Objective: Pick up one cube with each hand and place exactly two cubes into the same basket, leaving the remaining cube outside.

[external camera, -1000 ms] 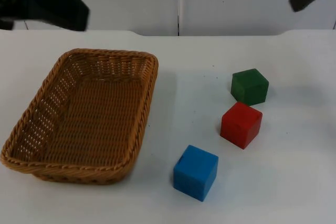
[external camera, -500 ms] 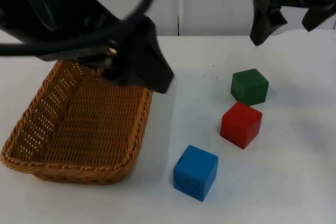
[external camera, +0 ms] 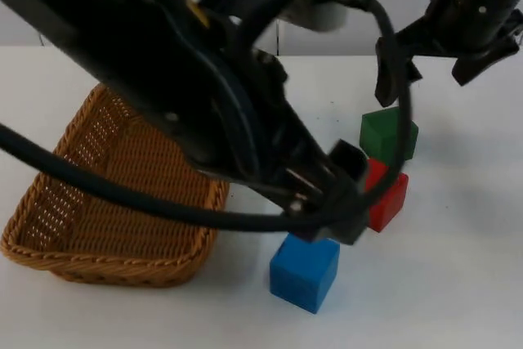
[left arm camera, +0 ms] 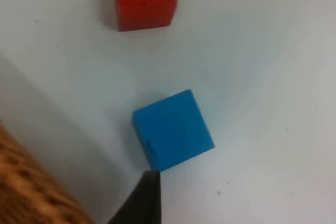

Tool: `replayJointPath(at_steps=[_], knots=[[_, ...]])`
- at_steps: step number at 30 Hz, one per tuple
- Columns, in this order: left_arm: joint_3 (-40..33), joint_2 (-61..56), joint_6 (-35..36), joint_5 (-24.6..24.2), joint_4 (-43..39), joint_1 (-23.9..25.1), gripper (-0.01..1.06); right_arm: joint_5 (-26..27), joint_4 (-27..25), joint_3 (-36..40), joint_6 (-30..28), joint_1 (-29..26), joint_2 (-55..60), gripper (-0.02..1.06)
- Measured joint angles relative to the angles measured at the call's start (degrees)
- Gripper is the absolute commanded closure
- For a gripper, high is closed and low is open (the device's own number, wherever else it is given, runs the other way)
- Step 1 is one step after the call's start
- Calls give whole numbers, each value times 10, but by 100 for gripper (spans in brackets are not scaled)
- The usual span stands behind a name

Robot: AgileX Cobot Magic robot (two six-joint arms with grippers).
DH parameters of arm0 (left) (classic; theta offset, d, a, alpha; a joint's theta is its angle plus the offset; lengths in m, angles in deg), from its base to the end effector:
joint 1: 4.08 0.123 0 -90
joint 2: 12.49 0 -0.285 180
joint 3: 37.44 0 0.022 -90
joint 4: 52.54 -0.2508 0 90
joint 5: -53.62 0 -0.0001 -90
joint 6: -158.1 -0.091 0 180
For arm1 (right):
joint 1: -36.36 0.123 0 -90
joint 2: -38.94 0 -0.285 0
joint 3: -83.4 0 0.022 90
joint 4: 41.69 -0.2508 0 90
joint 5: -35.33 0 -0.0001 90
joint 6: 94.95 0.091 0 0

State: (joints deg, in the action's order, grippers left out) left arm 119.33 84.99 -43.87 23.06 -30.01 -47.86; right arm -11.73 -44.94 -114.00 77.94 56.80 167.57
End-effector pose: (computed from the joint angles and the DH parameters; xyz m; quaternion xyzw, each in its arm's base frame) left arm 0.2111 -0.2269 0.2196 0.3995 0.8730 -0.1815 0.2128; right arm 0.4234 0.1618 0.1908 -0.2191 0.9571 0.0457 0.1842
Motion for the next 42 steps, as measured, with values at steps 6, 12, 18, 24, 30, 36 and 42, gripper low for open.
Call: replayJointPath(at_steps=[6, 12, 18, 24, 30, 36, 42], knots=[[27, 54, 51, 11, -47, -38, 0, 48, 4, -6, 5, 0, 15, -1], [48, 113, 122, 31, -88, -50, 0, 66, 37, -20, 39, 0, 44, -1], [50, 159, 166, 56, -118, -50, 0, 90, 43, -21, 47, 0, 70, -1], [51, 191, 179, 83, -123, -50, 0, 129, 43, -21, 58, 0, 89, -1], [55, 218, 179, 108, -125, -50, 0, 159, 43, -21, 61, 0, 101, -1], [61, 233, 181, 128, -138, -50, 0, 185, 43, -21, 61, 0, 104, -1], [63, 234, 189, 133, -154, -51, 0, 189, 43, -21, 61, 0, 105, -1]])
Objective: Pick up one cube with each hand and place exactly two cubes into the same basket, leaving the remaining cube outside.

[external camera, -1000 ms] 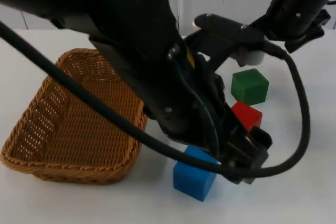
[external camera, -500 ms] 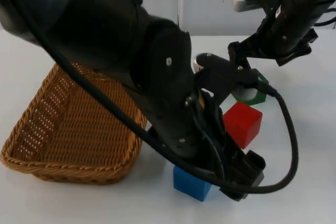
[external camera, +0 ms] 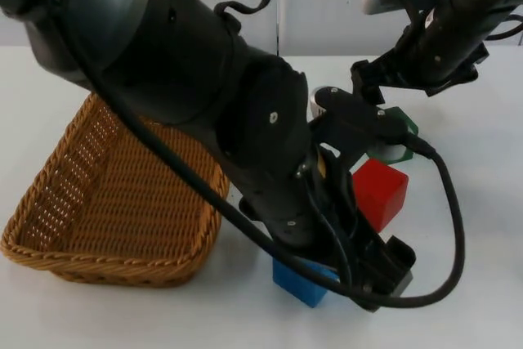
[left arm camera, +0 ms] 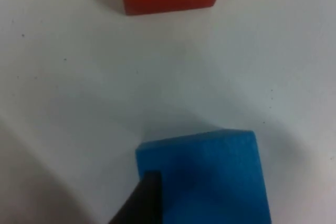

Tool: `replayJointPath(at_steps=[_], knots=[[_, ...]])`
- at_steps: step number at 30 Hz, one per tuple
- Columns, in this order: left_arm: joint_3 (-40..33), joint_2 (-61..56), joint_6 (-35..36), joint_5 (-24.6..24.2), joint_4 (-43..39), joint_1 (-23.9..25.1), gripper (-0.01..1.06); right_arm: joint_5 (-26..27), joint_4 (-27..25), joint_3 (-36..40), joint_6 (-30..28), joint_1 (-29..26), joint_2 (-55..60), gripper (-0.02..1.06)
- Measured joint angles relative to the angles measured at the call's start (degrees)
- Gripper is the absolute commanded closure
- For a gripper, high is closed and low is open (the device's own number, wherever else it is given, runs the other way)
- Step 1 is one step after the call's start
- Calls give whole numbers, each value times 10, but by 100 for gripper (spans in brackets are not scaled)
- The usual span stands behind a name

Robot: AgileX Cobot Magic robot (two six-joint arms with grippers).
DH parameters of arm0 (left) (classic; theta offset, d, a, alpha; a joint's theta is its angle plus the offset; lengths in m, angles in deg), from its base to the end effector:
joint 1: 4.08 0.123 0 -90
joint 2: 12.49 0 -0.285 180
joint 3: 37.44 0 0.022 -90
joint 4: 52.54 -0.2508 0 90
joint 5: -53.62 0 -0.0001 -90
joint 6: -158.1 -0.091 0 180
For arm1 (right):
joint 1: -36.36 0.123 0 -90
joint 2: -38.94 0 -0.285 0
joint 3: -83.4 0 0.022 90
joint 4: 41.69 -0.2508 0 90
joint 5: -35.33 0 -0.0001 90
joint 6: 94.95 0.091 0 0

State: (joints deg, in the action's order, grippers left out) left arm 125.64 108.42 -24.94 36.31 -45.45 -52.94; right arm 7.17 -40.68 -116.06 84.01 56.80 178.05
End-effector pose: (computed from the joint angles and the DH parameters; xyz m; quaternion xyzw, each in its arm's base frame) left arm 0.2405 -0.2804 0.1139 0.3782 0.8999 -0.1119 0.1859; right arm 0.4619 0.1714 0.1276 -0.1852 0.9428 0.0406 0.2743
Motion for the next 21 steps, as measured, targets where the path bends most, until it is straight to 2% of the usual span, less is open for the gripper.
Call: replayJointPath(at_steps=[7, 15, 21], knots=[[11, 4, 5, -16, -14, 0, 0, 1, 0, 0, 0, 0, 0, -1], [11, 4, 84, -44, -122, -1, 0, 1, 0, 0, 0, 0, 0, -1], [11, 4, 101, -47, -143, -1, 0, 1, 0, 0, 0, 0, 0, -1]])
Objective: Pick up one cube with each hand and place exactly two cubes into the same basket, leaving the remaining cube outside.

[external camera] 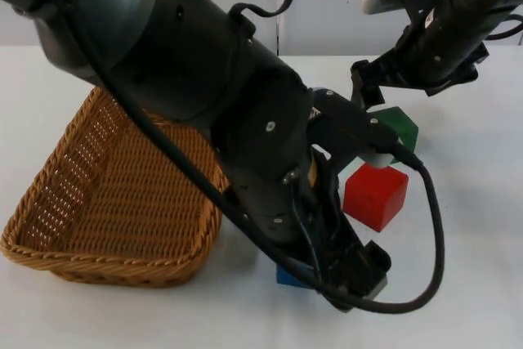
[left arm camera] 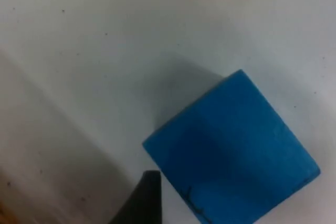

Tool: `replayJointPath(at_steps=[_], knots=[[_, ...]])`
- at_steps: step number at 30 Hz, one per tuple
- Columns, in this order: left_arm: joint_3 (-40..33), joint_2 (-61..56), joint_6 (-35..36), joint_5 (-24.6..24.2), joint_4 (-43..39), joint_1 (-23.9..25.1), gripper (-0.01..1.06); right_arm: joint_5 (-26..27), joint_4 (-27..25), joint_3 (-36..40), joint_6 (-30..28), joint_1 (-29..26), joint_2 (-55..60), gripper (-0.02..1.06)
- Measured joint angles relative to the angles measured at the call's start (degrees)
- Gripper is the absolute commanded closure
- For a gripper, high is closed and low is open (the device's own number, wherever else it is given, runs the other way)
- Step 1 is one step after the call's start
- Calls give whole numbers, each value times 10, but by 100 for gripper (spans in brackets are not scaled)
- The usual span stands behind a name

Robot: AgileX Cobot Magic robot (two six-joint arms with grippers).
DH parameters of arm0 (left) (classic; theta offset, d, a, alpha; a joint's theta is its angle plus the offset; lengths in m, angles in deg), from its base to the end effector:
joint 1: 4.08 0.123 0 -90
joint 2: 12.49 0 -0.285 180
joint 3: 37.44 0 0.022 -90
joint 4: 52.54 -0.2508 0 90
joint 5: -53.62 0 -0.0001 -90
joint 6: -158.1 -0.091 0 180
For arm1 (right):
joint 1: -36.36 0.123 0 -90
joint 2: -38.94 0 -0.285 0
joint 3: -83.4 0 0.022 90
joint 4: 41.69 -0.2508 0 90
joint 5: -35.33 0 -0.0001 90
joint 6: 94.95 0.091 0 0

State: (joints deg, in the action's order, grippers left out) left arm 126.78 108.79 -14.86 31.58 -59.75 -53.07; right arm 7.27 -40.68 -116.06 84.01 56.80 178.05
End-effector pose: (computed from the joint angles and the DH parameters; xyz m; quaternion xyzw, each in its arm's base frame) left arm 0.2444 -0.2745 0.1131 0.4008 0.8974 -0.0552 0.1757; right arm 0.4621 0.1714 0.1276 -0.1852 0.9425 0.0408 0.2751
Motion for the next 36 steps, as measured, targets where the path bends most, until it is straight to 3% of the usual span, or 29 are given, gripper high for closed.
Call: replayJointPath(at_steps=[15, 30, 32, 34, 35, 36], knots=[[0, 14, 69, 28, -24, 26, 0, 1, 0, 0, 0, 0, 1, -1], [0, 43, 75, 79, -16, 30, 0, 8, -15, 0, 0, 5, 46, 0], [0, 44, 75, 81, -11, 30, 0, 8, -15, -1, 0, 5, 48, 5], [0, 44, 75, 81, -7, 30, 3, 8, -15, -1, 0, 5, 48, 21], [0, 44, 75, 81, -2, 30, 3, 8, -15, -1, 0, 5, 48, 21], [0, 45, 75, 82, 1, 30, 8, 7, -14, -1, 0, 5, 48, 30]])
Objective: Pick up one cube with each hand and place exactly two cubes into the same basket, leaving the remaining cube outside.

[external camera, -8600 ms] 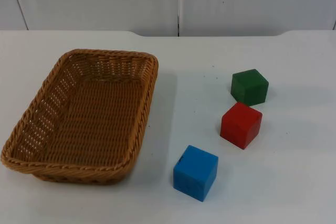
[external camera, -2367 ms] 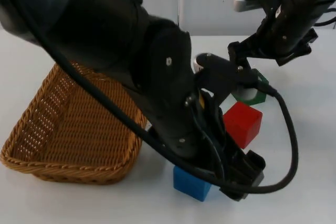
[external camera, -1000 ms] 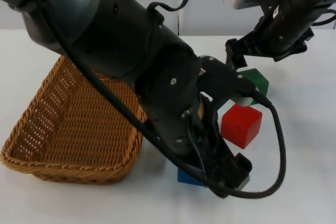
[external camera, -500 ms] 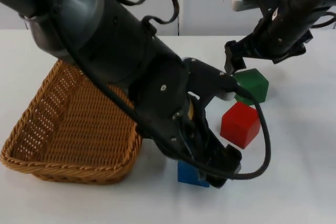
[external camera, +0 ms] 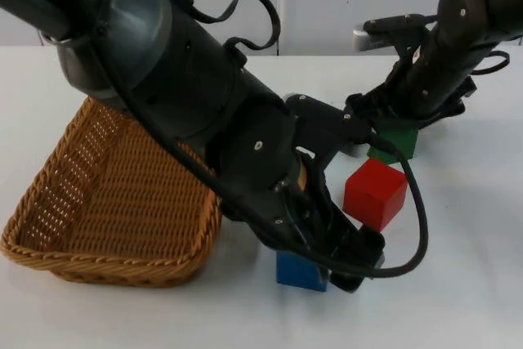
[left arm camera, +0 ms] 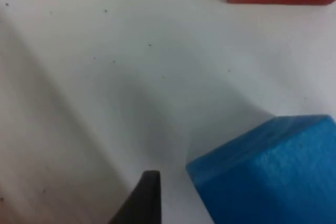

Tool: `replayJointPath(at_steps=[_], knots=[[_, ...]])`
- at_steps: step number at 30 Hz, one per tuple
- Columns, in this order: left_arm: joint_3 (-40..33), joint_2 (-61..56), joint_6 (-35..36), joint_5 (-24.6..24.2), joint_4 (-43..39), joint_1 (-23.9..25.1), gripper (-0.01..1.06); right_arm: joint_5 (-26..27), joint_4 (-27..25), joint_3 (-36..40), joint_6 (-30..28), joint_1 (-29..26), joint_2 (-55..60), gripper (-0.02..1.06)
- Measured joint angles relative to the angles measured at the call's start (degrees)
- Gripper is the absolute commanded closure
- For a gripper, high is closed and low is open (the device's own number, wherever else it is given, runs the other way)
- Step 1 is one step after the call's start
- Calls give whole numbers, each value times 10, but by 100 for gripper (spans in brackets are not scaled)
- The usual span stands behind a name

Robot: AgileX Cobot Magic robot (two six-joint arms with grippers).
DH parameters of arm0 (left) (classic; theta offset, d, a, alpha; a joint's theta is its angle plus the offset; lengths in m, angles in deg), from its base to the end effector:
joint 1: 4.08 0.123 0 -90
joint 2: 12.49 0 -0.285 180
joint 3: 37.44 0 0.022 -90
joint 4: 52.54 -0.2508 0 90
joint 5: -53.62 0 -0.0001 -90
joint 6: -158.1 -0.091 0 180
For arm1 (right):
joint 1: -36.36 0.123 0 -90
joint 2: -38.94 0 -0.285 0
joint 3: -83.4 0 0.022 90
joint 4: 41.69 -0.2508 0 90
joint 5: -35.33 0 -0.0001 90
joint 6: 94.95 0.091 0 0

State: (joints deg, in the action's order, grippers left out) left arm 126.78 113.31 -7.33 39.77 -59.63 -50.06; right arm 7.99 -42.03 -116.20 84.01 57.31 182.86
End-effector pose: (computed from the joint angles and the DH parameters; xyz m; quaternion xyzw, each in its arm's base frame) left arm 0.2644 -0.2697 0.0886 0.3174 0.9238 -0.0835 0.1971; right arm 0.4603 0.1765 0.0875 -0.1827 0.9522 0.0443 0.2408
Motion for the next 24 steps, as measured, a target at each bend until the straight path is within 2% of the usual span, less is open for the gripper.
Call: replayJointPath(at_steps=[3, 4, 5, 6, 7, 8, 9, 10, 16, 24], knots=[[0, 4, 1, 1, 21, 0, 34, -12, 0, 0, 0, 0, 0, 67], [0, 4, 1, 1, 21, 0, 46, -12, 0, 0, 0, 0, 0, 80], [0, 4, 2, 2, 28, 0, 46, -18, -1, 0, 0, 0, 0, 80], [0, 4, 1, 3, 32, 0, 67, -21, -1, -1, 0, 0, 0, 97], [0, 4, 1, 1, 35, 0, 78, -25, -1, -1, 0, 0, -3, 104], [0, 4, 1, -1, 37, 0, 86, -34, -1, -1, 0, 0, -5, 104], [3, 4, 1, -7, 39, 0, 100, -47, -1, -1, 0, 0, -10, 104], [3, 4, 1, -7, 39, 0, 105, -47, -1, -1, 0, 0, -10, 104], [4, -17, -4, -59, 39, 0, 105, -77, 3, -1, 0, 0, -81, 105], [4, -158, -34, -112, 16, 0, 105, -89, 3, -1, -18, 0, -219, 105]])
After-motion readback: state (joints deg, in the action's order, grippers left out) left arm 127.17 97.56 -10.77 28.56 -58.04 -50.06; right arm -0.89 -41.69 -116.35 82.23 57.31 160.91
